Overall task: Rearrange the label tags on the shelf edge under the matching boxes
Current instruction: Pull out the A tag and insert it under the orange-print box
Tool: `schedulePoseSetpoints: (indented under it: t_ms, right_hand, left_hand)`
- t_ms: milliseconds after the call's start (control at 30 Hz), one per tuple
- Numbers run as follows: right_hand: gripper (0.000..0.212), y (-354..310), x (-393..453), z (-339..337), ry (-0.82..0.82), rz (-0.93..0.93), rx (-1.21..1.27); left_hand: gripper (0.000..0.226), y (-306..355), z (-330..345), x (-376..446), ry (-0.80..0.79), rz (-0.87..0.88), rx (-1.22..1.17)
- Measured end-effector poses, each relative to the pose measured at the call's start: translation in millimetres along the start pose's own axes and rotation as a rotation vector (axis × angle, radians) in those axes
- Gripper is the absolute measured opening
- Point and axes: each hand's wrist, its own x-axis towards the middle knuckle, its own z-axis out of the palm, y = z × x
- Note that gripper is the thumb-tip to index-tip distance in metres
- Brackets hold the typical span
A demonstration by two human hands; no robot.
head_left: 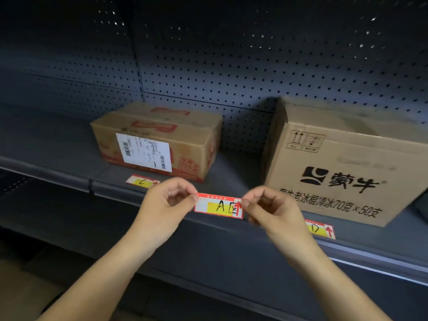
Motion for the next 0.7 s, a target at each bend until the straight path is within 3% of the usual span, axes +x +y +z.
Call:
schedulePoseSetpoints:
  t_ms: [367, 700]
  right_hand:
    - [0.019, -8, 51, 151, 0.099, -0.114, -0.177]
    - [0.009, 5, 76, 215, 0.116, -0.150, -0.615]
  left_hand:
    - [0.021, -54, -150, 69, -0.098, 0.181, 0.145]
    - [0.018, -102, -197, 98, -0.077, 0.211, 0.288]
